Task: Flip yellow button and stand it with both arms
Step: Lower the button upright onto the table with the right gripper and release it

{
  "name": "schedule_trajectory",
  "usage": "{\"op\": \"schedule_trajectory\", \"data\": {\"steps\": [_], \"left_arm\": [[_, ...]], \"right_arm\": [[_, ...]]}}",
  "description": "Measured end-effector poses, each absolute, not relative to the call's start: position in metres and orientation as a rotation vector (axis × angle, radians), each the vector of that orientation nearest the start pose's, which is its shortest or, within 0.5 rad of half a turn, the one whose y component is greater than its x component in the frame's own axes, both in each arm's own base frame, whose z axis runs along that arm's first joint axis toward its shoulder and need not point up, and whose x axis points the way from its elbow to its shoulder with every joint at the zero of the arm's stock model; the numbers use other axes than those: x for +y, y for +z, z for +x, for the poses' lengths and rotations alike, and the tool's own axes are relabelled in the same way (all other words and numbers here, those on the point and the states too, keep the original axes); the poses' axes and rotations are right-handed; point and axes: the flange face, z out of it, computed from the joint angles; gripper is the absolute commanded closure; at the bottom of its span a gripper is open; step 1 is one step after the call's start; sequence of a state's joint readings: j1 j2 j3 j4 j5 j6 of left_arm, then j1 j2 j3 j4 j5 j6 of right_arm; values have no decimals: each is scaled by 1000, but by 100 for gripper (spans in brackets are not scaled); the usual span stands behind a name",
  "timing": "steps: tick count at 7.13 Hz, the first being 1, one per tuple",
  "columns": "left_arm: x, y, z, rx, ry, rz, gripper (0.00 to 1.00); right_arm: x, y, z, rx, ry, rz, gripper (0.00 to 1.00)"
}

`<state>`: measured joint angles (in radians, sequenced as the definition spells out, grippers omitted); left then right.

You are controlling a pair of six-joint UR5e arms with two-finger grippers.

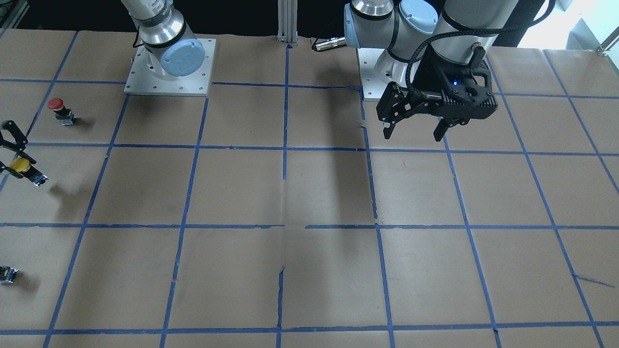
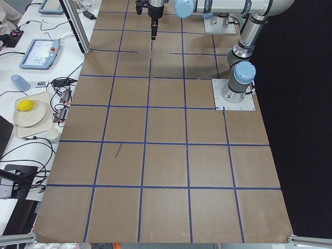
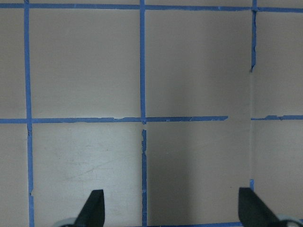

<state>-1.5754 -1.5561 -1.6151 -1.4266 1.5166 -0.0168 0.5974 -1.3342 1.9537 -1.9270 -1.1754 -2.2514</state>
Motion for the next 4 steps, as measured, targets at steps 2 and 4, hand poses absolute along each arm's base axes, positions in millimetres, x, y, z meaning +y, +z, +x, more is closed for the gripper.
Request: {"op": "schedule_trajectory", "data": {"steps": [2,4], "left_arm": [[-494,489,-141,3192,-182,-15,0],[-493,489,-141,3195,-185,-14,0]], "right_arm": [[-420,220,-312,2301,-582,-1624,59],[-420,214,-313,2286,-586,-1627,5]]}}
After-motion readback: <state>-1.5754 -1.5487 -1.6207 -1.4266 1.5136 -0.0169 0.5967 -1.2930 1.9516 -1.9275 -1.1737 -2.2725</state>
